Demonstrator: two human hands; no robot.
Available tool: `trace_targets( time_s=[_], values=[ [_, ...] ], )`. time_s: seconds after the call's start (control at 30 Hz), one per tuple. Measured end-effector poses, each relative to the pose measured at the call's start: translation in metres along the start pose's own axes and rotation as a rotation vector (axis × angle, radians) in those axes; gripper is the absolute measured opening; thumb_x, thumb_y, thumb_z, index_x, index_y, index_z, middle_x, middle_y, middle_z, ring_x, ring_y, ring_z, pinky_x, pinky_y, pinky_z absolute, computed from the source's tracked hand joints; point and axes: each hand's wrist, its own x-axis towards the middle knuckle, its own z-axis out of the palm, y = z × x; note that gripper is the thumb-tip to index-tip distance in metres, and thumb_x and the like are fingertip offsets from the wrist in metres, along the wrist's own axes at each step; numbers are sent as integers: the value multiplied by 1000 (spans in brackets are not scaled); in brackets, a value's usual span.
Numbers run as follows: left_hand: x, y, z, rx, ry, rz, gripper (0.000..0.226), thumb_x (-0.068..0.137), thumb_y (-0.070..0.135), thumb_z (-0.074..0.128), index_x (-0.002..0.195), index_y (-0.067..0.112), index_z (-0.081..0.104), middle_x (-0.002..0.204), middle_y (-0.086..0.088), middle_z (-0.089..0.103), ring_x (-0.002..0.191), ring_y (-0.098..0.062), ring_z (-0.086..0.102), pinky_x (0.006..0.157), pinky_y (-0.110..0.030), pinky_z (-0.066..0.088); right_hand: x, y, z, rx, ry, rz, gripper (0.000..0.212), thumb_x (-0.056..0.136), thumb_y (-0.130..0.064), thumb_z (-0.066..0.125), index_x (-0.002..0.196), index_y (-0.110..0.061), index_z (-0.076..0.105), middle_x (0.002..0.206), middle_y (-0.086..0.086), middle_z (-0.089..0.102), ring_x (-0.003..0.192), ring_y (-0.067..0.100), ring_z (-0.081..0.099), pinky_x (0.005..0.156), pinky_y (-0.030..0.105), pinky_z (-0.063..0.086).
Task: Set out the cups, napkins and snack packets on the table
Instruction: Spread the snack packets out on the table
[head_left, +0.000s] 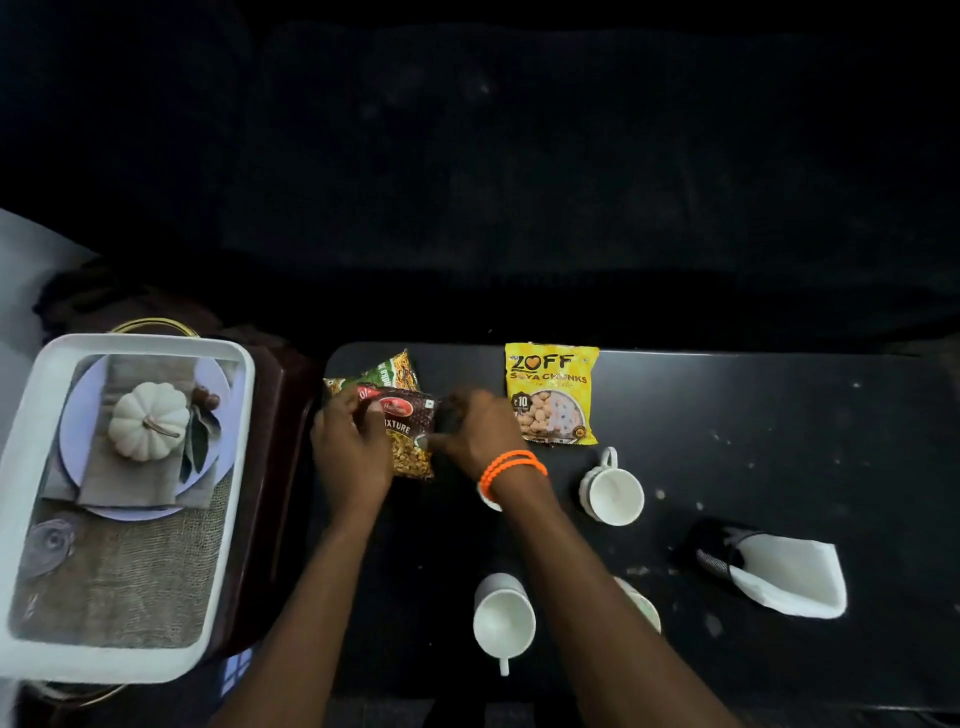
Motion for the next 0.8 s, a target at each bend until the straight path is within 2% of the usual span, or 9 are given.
trace_targets(
  time_s=[0.13,0.23,0.3,0.37,0.47,0.53,0.6,0.7,0.8],
  values=[
    [2,-26,-3,-127,-122,-149,34,102,32,64,130,14,63,120,-13,71,109,-31,70,91,-45,59,4,-8,25,113,21,50,45,76,-24,90,114,-10,70,107,12,77,98,27,73,87,30,59],
    [-1,-27,-6,-174,-168,-175,27,101,36,65,117,16,67,104,-7,75,97,-28,74,79,-43,62,1,-8,30,266,70,78,24,81,-22,86,96,-18,67,85,1,73,79,18,69,68,21,55],
    [-3,-15,-12,-161,-132,-140,22,101,38,64,106,17,67,92,1,73,90,-26,74,69,-36,58,-3,-10,23,333,75,38,23,83,-22,83,91,-22,62,75,-6,67,71,12,65,64,18,50],
    [-3,7,-15,-169,-92,-88,28,102,45,59,96,19,68,85,3,72,83,-24,72,65,-33,53,-9,-9,5,456,62,-13,26,84,-25,83,102,-17,67,81,2,70,80,19,71,74,31,60],
    [-5,54,-3,-257,-190,-65,35,100,50,56,92,19,70,86,-1,76,81,-22,74,70,-38,57,-25,3,-38,550,81,-96,56,78,-31,89,127,-25,63,105,0,71,96,16,72,85,35,64],
    [-9,94,25,-424,-375,-171,30,102,43,60,98,16,73,94,-6,81,85,-23,77,76,-40,60,-33,21,-68,564,119,-86,67,76,-24,91,134,-25,58,120,3,71,106,21,73,89,38,63],
    [-17,130,62,-528,-555,-242,30,104,36,61,105,8,71,106,-16,79,93,-29,76,87,-48,61,-37,47,-97,608,255,-37,62,77,-14,89,132,-15,60,120,12,74,107,29,74,92,46,62],
    [-37,163,119,-420,-692,-175,32,101,38,65,115,9,68,117,-16,76,110,-35,73,101,-56,56,-36,92,-135,686,394,74,49,83,-10,84,126,-7,63,115,16,76,104,34,75,90,50,63],
    [-62,171,164,-256,-692,-70,42,97,37,69,131,15,61,125,-9,72,113,-27,68,101,-44,56,-26,135,-161,641,420,161,45,86,-13,82,125,-4,64,115,17,76,106,36,74,93,52,61]
  ],
)
